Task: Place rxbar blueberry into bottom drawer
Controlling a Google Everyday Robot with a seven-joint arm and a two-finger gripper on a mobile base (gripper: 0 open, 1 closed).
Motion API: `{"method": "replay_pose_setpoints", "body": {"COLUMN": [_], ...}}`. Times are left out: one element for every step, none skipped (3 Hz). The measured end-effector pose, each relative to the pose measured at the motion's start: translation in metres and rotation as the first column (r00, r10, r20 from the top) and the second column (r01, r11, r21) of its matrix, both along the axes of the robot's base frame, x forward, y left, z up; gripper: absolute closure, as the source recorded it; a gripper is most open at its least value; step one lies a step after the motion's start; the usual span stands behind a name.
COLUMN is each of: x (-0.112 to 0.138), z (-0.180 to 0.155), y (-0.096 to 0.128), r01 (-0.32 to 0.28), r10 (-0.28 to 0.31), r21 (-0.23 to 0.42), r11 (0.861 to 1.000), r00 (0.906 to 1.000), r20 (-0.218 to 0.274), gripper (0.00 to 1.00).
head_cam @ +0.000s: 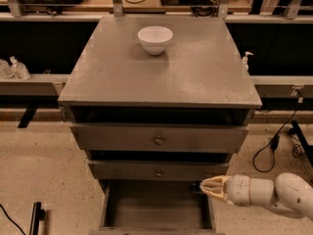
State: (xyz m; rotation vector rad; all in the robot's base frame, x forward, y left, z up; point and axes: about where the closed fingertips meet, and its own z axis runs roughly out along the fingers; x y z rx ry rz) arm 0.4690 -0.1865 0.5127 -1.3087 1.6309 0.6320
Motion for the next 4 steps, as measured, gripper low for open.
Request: {"method": "replay_pose_setpoints", "body": {"x": [-0.002,0.009,0.017,0.022], "z": [-0.009,-0.047,-0.102,-0.142], "y": [0.004,0.016,0.031,0.044], "r01": [-0.008,0.008,0.047,0.059], "r10": [0.008,-0.007,-0.045,-0.058], "r21": [0.016,0.054,0.072,0.023], "r11": [1.0,0.999,0.996,0.998], "r00": [0.9999,0.9997,0.9987,0.998], "r20": [-0.006,-0.026,-0.023,-0.024], "gripper": [1.0,1.0,1.0,1.0]}}
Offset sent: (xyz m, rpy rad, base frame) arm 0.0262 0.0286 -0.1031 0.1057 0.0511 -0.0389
